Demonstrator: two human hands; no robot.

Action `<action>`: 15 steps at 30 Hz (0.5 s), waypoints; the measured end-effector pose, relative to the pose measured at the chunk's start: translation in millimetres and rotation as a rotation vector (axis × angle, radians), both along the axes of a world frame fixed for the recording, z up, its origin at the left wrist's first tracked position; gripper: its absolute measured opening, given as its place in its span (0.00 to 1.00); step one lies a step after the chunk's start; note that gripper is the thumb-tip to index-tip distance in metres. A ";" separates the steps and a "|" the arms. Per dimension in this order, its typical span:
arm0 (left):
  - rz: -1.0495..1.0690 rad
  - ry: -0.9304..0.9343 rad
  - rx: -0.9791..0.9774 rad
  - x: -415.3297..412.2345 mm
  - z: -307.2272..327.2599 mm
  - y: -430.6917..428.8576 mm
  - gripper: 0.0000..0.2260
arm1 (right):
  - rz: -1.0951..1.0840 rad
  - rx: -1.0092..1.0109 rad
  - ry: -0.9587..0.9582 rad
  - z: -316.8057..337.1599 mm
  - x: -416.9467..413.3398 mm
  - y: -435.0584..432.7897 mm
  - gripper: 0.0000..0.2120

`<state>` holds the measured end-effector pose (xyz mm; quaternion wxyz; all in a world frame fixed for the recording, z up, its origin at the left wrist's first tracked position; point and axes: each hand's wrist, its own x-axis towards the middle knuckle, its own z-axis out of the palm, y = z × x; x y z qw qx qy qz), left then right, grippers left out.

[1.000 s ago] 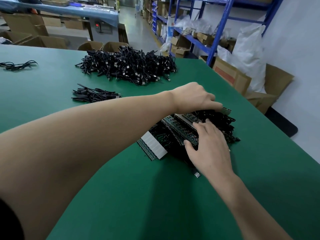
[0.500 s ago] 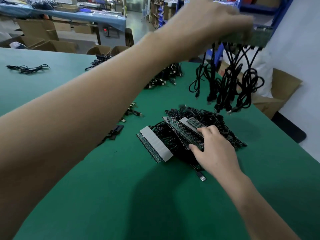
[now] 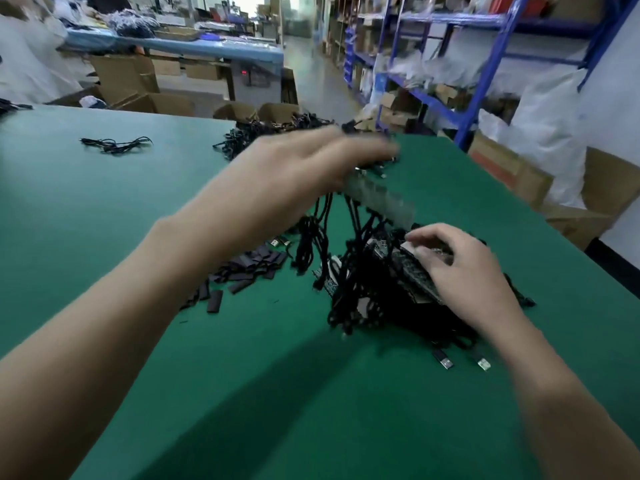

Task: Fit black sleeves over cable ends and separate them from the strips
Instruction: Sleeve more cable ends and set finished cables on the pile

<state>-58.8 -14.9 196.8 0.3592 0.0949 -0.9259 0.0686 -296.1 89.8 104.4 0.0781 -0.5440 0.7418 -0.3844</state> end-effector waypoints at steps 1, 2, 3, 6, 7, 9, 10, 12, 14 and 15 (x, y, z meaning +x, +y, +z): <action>0.026 -0.043 -0.057 8.9 -11.2 2.3 0.14 | 0.089 0.006 -0.152 8.1 8.5 -6.7 0.09; 0.036 -0.079 -0.098 17.2 -20.3 8.0 0.11 | 0.185 0.004 -0.297 15.1 17.9 -12.5 0.09; 0.023 -0.111 -0.132 23.9 -26.7 11.7 0.09 | 0.279 0.009 -0.393 21.4 26.9 -19.1 0.09; -0.087 -0.114 -0.142 40.0 -35.4 20.6 0.10 | 0.555 0.115 -0.475 37.0 51.7 -35.4 0.17; -0.111 -0.099 -0.122 45.8 -37.6 22.0 0.12 | 0.638 0.183 -0.493 41.6 59.6 -38.8 0.20; -0.115 -0.022 -0.069 58.0 -42.3 25.5 0.13 | 0.775 0.325 -0.524 46.5 72.2 -46.7 0.23; -0.102 0.027 -0.028 63.9 -45.5 27.3 0.11 | 0.837 0.375 -0.526 47.4 77.6 -50.1 0.24; -0.079 0.103 0.056 75.1 -54.6 30.9 0.07 | 0.928 0.413 -0.602 43.8 83.3 -51.0 0.29; -0.080 0.145 0.126 81.4 -65.2 33.1 0.06 | 1.014 0.441 -0.716 36.8 89.8 -48.1 0.34; -0.096 0.156 0.149 82.0 -70.5 34.0 0.06 | 1.028 0.455 -0.739 33.6 97.9 -47.8 0.34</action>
